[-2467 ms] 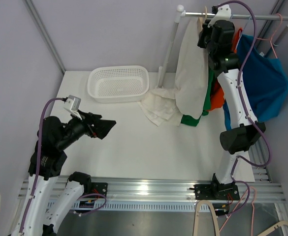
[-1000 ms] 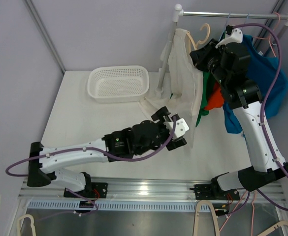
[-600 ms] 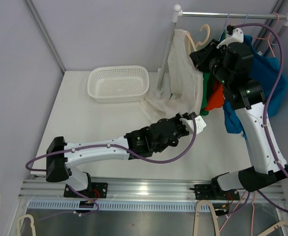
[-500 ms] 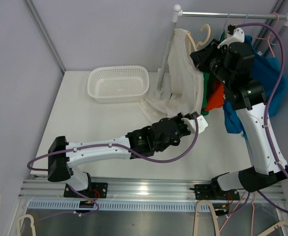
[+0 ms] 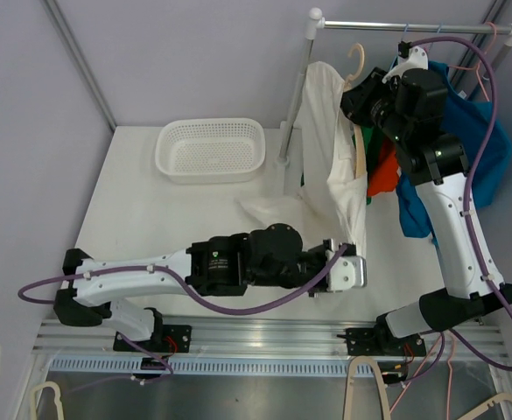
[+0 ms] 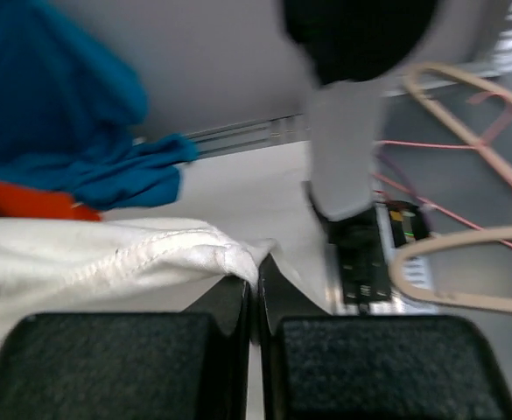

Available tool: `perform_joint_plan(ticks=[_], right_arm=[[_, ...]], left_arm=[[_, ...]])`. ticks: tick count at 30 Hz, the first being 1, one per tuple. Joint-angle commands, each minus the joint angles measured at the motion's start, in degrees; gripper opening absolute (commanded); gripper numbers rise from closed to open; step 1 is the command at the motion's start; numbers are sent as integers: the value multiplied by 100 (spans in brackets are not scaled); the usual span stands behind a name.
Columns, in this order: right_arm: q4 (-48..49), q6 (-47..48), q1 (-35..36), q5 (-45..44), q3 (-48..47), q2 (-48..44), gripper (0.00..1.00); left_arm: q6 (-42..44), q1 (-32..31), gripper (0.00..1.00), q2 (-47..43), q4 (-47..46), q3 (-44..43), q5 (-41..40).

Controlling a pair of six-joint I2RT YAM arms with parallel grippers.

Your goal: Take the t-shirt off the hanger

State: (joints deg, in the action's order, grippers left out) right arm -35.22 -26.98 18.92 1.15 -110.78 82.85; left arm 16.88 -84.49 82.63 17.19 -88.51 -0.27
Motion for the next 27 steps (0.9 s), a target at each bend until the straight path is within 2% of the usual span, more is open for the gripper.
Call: perform_joint_plan(ticks=[1,3,5,9,11,12,13,14,17,20,24,26,27], right_arm=[[578,-26,-169,404,-356,56,0],[517,0,-213,395,-391,-14,0],[333,17,-283,404,-505,-41,0],[-325,35,-345,544,-926,-32,0],[-967,61,-380,693,-1242,47,0],[-1230,88,-406,798,-1618,108,0],[-1668,97,-432,1034,-1779,213,0],[-1785,79,-459,1141,-1832,223,0],[-1743,-26,-468,1528,-1281,-136,0],[-1821,52,-459,1643,-586,-645,0],[-2233,280,-415,1538,231,-1349,0],[-2611,413,-240,1381,557,-1621,0],[-2717,491,-161,1205,627,-1710,0]], left_arm=[[-291,-340,1,271,1539,-413,2266],[-239,-340,1,507,1795,-317,2706],[-203,-331,1,640,1998,-115,2700],[-579,54,1,509,1175,702,2015],[-695,564,1,333,893,1070,2346],[-843,687,1,315,656,1203,2200],[-897,784,1,411,628,1196,1598],[-915,811,1,516,662,1161,1322],[-1204,951,1,754,532,994,206],[-1836,1311,1,458,14,1160,-734],[-2767,2163,1,-334,-471,1398,-728],[-2901,2568,1,-336,203,490,-842],[-2945,2639,1,-144,545,179,-1287]])
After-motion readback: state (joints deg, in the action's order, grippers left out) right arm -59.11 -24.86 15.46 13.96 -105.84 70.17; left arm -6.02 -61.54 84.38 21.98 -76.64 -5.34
